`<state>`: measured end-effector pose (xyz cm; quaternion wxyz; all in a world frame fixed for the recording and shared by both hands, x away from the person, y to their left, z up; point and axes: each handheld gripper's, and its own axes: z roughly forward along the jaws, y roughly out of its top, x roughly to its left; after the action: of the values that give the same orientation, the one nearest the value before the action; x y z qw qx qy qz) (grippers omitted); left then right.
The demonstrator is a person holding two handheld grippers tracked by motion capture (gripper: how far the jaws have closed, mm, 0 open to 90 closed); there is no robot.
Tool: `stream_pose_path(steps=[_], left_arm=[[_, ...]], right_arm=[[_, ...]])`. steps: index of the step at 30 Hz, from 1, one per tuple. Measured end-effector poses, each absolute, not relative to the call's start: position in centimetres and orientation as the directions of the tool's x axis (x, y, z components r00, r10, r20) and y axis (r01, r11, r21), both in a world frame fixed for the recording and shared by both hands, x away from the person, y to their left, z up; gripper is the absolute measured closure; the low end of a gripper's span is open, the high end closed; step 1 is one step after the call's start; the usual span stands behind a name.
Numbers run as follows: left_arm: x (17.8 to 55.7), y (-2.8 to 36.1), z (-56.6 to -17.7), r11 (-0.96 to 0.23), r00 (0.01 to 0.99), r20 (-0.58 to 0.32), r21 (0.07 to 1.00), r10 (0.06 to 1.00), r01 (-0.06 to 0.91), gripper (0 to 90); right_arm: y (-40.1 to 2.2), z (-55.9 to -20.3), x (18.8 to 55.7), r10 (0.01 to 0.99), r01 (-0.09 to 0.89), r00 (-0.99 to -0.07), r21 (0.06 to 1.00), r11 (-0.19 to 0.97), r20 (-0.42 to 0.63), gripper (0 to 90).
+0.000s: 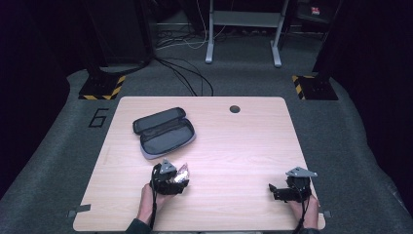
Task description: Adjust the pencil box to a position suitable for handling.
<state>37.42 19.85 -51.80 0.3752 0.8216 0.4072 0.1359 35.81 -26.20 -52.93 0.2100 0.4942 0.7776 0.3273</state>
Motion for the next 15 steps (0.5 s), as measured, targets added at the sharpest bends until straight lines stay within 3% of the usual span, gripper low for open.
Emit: stream_pose_path(steps=[8, 15], left_arm=[[37.9, 18.6, -51.8, -0.356, 0.586, -0.076, 0.728, 0.807, 0.585, 23.9], [37.7, 18.3, -52.0, -0.411, 0.621, -0.036, 0.718, 0.783, 0.561, 33.0]], right_arm=[[-26.2, -52.9, 35.8, 0.907, 0.633, -0.420, 0.716, 0.294, 0.000, 0.5], [-26.2, -52.9, 35.8, 0.909, 0.631, -0.416, 0.720, 0.289, 0.000, 1.6]])
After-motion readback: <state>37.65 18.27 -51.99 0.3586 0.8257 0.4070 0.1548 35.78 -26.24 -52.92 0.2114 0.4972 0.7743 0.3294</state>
